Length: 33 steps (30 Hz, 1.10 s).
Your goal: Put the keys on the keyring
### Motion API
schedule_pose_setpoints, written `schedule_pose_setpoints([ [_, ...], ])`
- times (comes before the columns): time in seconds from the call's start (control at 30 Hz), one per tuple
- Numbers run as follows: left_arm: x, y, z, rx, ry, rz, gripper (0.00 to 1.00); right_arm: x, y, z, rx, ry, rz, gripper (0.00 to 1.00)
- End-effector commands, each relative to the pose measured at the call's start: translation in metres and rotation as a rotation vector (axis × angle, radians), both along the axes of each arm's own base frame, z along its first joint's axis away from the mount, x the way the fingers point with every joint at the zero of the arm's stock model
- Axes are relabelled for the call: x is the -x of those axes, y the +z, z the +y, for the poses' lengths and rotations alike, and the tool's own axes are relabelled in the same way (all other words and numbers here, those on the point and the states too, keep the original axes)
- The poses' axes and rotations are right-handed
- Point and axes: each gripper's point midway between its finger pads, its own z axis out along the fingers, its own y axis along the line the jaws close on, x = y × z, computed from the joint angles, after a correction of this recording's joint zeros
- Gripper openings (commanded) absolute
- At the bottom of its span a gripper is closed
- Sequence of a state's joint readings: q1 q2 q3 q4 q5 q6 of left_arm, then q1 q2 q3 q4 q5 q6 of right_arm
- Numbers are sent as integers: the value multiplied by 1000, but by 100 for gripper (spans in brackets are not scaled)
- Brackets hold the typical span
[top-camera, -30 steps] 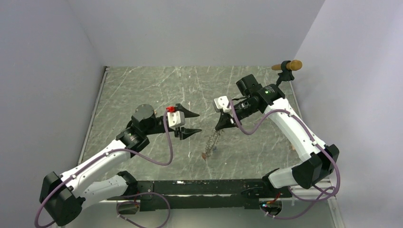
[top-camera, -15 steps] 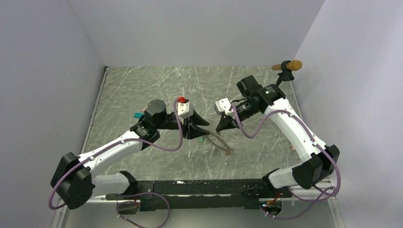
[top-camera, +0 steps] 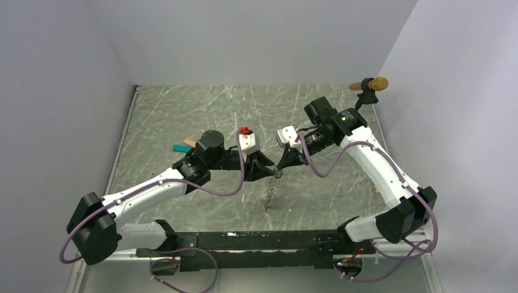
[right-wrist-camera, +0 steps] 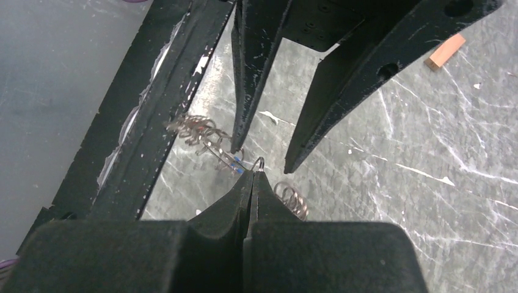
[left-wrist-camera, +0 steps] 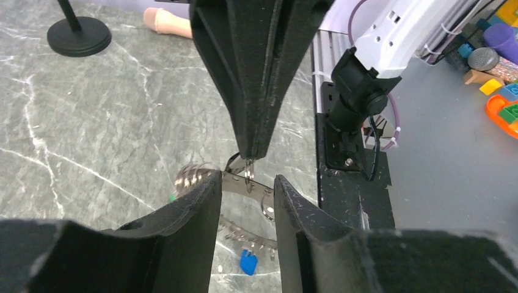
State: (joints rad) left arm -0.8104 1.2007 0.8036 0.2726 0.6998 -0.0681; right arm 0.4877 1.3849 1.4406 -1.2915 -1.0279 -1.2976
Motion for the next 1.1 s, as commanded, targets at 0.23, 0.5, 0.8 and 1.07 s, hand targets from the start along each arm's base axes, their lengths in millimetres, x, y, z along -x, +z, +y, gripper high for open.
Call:
schedule_pose_setpoints([
  [0.23,-11,13,-6,-12,27,-35,37,9,25,6,-103,40,-42,0],
  [0.5,-3,14,-12,3,-39,-21,28,10,25,6,-104,42,-40,0],
  [0.8,1,16,-16,14,-70,3,4,10,23,6,-104,42,-36,0],
  [1.07,-2,18,-9,28,-12,21,0,10,22,4,-93,34,-51,0],
])
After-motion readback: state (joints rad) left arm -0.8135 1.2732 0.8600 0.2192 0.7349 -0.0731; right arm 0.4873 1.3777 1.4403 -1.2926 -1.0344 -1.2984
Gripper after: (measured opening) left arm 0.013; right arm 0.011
